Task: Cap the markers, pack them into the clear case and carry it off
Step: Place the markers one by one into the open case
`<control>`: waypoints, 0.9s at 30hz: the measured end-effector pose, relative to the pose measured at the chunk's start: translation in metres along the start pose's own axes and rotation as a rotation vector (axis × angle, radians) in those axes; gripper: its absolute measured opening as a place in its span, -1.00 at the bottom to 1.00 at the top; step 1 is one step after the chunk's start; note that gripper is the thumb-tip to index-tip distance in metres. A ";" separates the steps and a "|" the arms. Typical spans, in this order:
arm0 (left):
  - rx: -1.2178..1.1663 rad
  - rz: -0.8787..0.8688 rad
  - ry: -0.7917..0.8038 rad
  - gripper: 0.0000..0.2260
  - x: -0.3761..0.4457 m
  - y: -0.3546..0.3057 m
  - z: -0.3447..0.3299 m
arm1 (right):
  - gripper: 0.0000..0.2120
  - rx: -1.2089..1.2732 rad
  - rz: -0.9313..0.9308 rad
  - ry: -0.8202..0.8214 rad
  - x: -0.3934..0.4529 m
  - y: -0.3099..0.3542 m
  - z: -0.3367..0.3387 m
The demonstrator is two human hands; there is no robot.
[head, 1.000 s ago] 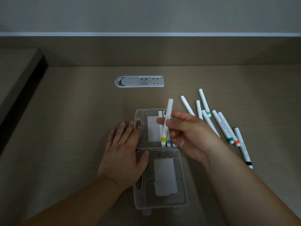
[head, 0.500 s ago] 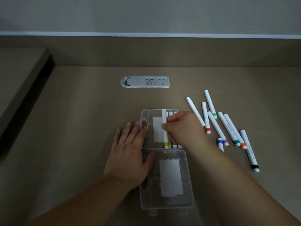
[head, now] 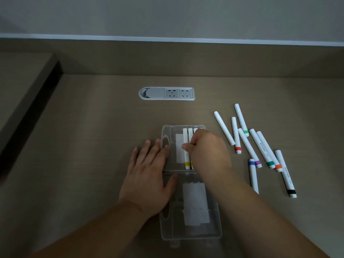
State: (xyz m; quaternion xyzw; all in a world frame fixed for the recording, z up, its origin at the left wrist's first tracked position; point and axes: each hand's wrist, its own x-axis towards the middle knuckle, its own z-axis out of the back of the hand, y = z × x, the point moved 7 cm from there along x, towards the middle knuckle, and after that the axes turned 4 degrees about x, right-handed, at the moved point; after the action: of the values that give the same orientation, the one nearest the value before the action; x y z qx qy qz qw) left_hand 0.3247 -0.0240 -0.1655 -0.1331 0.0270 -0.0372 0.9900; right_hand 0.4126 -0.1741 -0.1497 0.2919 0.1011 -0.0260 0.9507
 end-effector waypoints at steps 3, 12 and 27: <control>0.006 0.005 -0.002 -0.32 0.001 0.000 0.000 | -0.77 0.061 -0.013 -0.008 -0.002 -0.003 0.006; -0.006 0.011 0.011 -0.32 -0.001 0.000 0.000 | -0.75 -0.166 -0.100 -0.290 0.038 -0.048 0.064; -0.028 0.006 -0.008 -0.32 0.000 0.000 -0.001 | -0.88 1.386 -0.467 0.444 -0.014 -0.028 0.018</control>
State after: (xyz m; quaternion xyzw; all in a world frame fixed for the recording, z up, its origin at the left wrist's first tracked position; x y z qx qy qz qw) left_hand 0.3250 -0.0244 -0.1667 -0.1471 0.0240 -0.0331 0.9883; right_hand 0.3993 -0.2071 -0.1474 0.7913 0.3096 -0.2245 0.4771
